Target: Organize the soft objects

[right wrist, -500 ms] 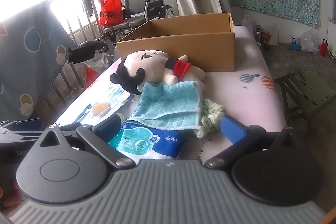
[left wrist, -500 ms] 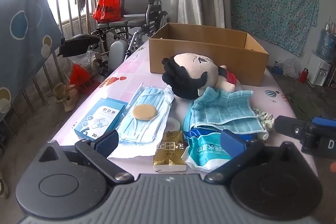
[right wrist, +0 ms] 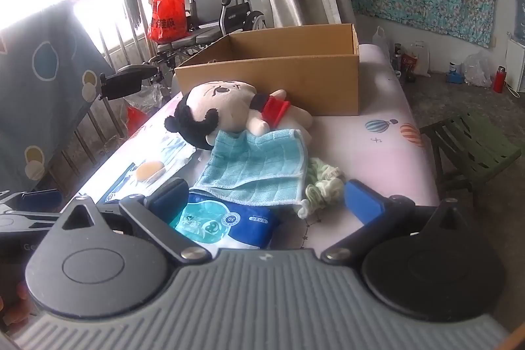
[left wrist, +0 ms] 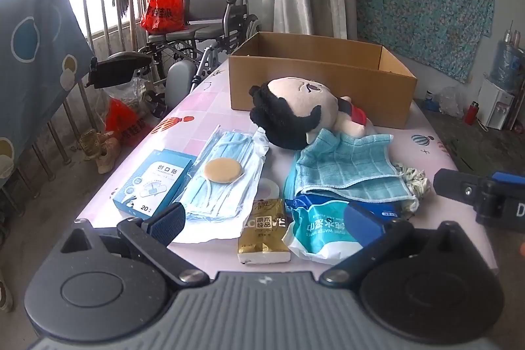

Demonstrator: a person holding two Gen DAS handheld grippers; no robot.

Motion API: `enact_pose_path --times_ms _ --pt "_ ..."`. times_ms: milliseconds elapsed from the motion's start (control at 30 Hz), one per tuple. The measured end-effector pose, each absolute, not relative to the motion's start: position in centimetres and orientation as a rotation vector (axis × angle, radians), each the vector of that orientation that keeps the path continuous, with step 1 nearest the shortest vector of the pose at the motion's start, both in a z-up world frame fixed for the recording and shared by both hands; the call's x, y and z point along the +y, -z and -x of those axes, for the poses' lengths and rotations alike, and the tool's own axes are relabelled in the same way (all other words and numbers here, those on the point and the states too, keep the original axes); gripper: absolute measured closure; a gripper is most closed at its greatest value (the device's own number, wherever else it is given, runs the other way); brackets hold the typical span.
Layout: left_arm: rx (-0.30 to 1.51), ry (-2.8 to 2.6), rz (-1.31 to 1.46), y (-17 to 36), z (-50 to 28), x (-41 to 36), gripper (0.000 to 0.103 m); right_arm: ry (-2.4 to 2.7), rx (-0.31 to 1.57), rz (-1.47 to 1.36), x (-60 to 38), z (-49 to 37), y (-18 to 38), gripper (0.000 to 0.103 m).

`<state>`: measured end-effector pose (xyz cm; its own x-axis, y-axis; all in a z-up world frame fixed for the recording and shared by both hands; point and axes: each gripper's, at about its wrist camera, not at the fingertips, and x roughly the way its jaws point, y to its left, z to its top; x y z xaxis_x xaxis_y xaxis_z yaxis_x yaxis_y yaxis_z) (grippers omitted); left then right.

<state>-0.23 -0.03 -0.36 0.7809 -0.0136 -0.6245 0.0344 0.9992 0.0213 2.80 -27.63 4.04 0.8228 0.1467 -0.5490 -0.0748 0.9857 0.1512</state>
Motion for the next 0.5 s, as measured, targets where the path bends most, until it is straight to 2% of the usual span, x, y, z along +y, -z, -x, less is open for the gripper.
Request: enact_pose_path --times_ms 500 --pt "0.662 0.018 -0.025 0.30 0.42 0.56 0.000 -0.120 0.597 -0.109 -27.10 -2.88 -3.61 0.001"
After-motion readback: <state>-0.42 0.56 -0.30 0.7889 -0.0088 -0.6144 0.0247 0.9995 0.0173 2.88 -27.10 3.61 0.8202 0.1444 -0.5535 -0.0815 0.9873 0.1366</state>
